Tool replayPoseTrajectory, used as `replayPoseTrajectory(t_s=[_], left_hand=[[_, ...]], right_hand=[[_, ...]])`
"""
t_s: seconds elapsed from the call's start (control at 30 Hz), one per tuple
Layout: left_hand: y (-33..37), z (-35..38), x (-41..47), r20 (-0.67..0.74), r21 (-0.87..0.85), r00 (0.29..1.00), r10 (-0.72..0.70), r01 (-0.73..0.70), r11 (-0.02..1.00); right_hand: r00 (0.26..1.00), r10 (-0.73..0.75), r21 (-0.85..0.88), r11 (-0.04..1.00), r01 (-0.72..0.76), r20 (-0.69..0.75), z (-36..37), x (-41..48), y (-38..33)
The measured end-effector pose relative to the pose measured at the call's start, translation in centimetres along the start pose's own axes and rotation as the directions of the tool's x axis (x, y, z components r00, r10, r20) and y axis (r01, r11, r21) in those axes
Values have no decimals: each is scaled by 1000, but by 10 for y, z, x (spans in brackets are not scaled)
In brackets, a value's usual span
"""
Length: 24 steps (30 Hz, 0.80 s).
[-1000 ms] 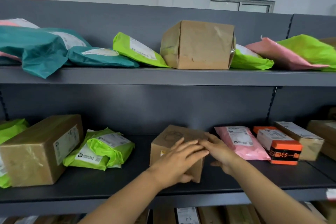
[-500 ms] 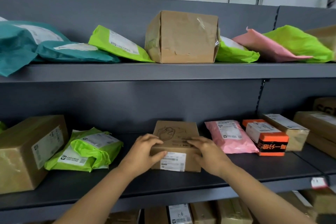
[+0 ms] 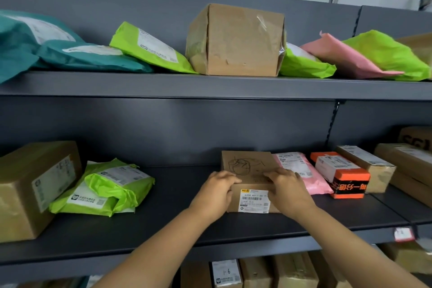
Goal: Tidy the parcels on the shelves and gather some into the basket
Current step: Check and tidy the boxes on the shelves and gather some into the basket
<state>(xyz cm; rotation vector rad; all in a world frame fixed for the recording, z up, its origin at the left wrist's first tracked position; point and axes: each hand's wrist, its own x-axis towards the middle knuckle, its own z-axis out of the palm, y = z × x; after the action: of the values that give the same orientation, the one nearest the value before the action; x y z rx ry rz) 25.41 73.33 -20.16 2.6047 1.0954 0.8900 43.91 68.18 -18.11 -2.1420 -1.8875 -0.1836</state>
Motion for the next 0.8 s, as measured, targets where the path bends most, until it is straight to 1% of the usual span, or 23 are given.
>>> replayPoseTrajectory(t_s=[0.07, 0.13, 0.23, 0.3, 0.37, 0.47, 0.57, 0.67, 0.73, 0.8], left_hand=[[-3, -8, -3, -32, 19, 999, 2, -1, 1000], [-15, -23, -7, -110, 62, 994, -11, 18, 998], [-50, -57, -21, -212, 183, 975, -63, 103, 978], [-77, -83, -36, -261, 270, 959, -115, 186, 945], [-103, -106, -56, -295, 321, 940, -171, 266, 909], [-136, -134, -87, -327, 356, 913, -243, 358, 863], [-156, -151, -111, -353, 355, 890, -288, 413, 839], [-165, -154, -127, -316, 314, 871, -376, 470, 825], [-170, -151, -133, -244, 296, 859, -450, 507, 809], [-174, -146, -138, -146, 256, 818, -556, 574, 778]], right_hand=[[998, -69, 44, 997, 69, -10, -2, 4, -14], [987, -157, 88, 983, 158, -15, -3, 8, -33], [964, -265, 155, 952, 266, -24, -1, 15, -71], [952, -304, 221, 927, 304, -36, 3, 18, -100], [935, -353, 269, 897, 349, -35, 9, 20, -130], [906, -423, 319, 860, 398, 10, 20, 22, -177], [890, -452, 313, 855, 413, 60, 30, 25, -221], [894, -435, 304, 871, 387, 108, 43, 31, -257], [906, -394, 310, 890, 334, 154, 52, 37, -274], [913, -352, 311, 908, 280, 205, 62, 42, -283]])
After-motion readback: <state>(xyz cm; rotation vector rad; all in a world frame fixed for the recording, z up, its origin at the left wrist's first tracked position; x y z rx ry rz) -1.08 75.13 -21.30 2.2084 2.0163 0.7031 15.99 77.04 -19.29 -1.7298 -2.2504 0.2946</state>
